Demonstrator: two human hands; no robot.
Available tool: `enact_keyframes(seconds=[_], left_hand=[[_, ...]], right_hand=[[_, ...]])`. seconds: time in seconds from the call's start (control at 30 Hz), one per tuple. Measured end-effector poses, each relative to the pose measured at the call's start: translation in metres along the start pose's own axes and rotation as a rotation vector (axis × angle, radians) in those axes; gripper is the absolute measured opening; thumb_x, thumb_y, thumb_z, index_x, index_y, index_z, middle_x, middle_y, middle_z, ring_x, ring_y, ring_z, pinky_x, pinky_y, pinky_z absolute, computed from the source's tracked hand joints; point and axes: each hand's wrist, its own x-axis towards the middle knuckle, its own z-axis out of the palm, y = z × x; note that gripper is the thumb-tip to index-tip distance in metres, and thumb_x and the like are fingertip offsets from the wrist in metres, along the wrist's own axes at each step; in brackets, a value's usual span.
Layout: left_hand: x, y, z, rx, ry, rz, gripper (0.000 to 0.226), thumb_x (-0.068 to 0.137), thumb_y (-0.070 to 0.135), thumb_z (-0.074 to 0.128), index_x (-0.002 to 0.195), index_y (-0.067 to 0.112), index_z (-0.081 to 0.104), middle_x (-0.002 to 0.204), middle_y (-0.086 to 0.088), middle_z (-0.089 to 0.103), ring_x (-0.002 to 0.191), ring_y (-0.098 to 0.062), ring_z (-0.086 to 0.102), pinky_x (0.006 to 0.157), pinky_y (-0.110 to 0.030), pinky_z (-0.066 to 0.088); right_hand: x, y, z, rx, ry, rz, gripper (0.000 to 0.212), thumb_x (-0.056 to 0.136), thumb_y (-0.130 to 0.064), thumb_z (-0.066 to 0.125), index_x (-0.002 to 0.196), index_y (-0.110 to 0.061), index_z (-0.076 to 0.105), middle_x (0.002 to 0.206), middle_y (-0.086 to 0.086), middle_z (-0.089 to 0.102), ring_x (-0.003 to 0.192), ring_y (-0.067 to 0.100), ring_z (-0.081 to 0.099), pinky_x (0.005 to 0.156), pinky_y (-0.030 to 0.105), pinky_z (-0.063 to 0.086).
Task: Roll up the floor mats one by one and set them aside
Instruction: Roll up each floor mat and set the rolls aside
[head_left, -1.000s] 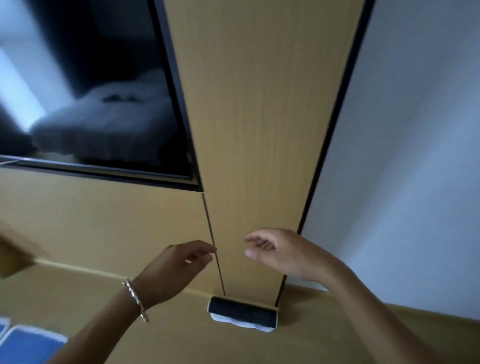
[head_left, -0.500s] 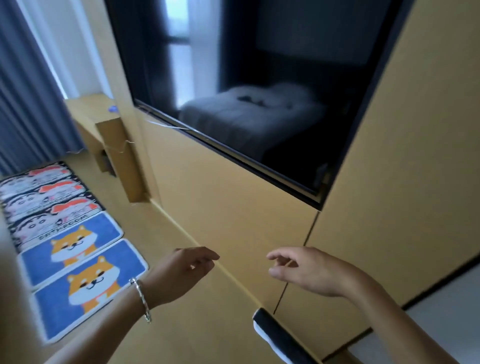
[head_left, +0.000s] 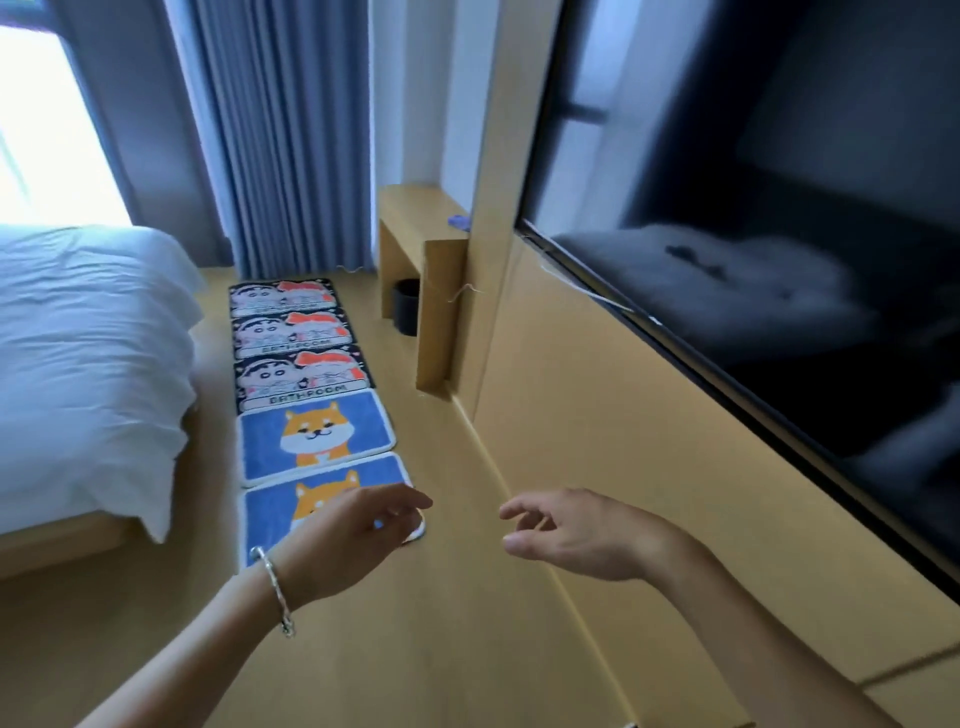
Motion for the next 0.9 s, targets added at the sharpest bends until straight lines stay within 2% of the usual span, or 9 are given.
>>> enact_keyframes(seconds=[0.07,0.17,0.3,0.4,0.67,0.77,0.83,0.9], left_hand=[[-0.006,-0.028,-0.023,-0.002,0.03,-0.033,0.019,0.093,0.03,0.054,0.095,0.049,0.057,0.093,0.023,0.066,0.085,0.01,0.059,0.075,-0.007,0.045],[-0.018,-0.06,-0.055,-0.012,0.057,-0.091,0.017,0.093,0.031,0.054,0.098,0.046,0.059,0.094,0.025,0.065,0.088,0.014,0.056,0.073,-0.005,0.042],[-0.027,-0.096,-0.084,-0.039,0.159,-0.157,0.021,0.091,0.03,0.056,0.092,0.05,0.058,0.091,0.026,0.065,0.084,0.011,0.059,0.074,-0.008,0.046],[-0.031,-0.121,-0.095,-0.068,0.199,-0.229,0.016,0.09,0.03,0.057,0.098,0.042,0.065,0.087,0.028,0.064,0.08,0.007,0.061,0.076,-0.016,0.049],[-0.011,-0.175,-0.135,-0.046,0.266,-0.299,0.017,0.091,0.023,0.058,0.103,0.03,0.068,0.088,0.018,0.065,0.081,0.001,0.06,0.072,-0.016,0.049],[0.008,-0.192,-0.159,-0.034,0.305,-0.332,0.017,0.091,0.023,0.058,0.102,0.03,0.068,0.089,0.016,0.065,0.081,-0.002,0.06,0.072,-0.016,0.049],[0.021,-0.204,-0.176,-0.009,0.33,-0.371,0.017,0.09,0.023,0.059,0.102,0.032,0.068,0.089,0.015,0.065,0.081,-0.001,0.06,0.071,-0.015,0.048],[0.031,-0.216,-0.191,0.013,0.351,-0.383,0.017,0.09,0.024,0.059,0.101,0.033,0.068,0.091,0.015,0.065,0.082,-0.002,0.061,0.074,-0.02,0.05]], right_hand=[[0.029,-0.025,0.002,-0.028,-0.031,-0.018,0.048,0.092,-0.048,0.053,0.136,-0.03,0.048,0.128,-0.006,0.058,0.111,0.011,0.057,0.098,0.03,0.045],[0.067,-0.058,0.008,-0.064,-0.078,-0.047,0.049,0.091,-0.05,0.053,0.135,-0.031,0.048,0.126,-0.009,0.059,0.109,0.009,0.057,0.096,0.027,0.045],[0.118,-0.098,0.017,-0.106,-0.116,-0.129,0.046,0.092,-0.052,0.051,0.133,-0.033,0.049,0.116,-0.014,0.059,0.107,0.007,0.056,0.096,0.029,0.045],[0.153,-0.122,0.024,-0.117,-0.15,-0.188,0.045,0.091,-0.053,0.05,0.132,-0.034,0.05,0.103,-0.022,0.055,0.104,0.006,0.057,0.096,0.03,0.045],[0.254,-0.174,0.023,-0.171,-0.274,-0.344,0.043,0.094,-0.049,0.05,0.133,-0.031,0.049,0.108,-0.018,0.055,0.1,0.006,0.055,0.086,0.025,0.046],[0.299,-0.196,0.006,-0.186,-0.283,-0.41,0.044,0.095,-0.046,0.049,0.135,-0.028,0.048,0.117,-0.01,0.059,0.103,0.009,0.055,0.091,0.029,0.047],[0.329,-0.213,-0.007,-0.186,-0.293,-0.447,0.043,0.095,-0.046,0.05,0.134,-0.028,0.05,0.114,-0.01,0.06,0.102,0.012,0.058,0.092,0.033,0.049],[0.358,-0.229,-0.016,-0.183,-0.303,-0.483,0.041,0.094,-0.047,0.051,0.131,-0.029,0.051,0.113,-0.01,0.06,0.099,0.015,0.061,0.089,0.039,0.052]])
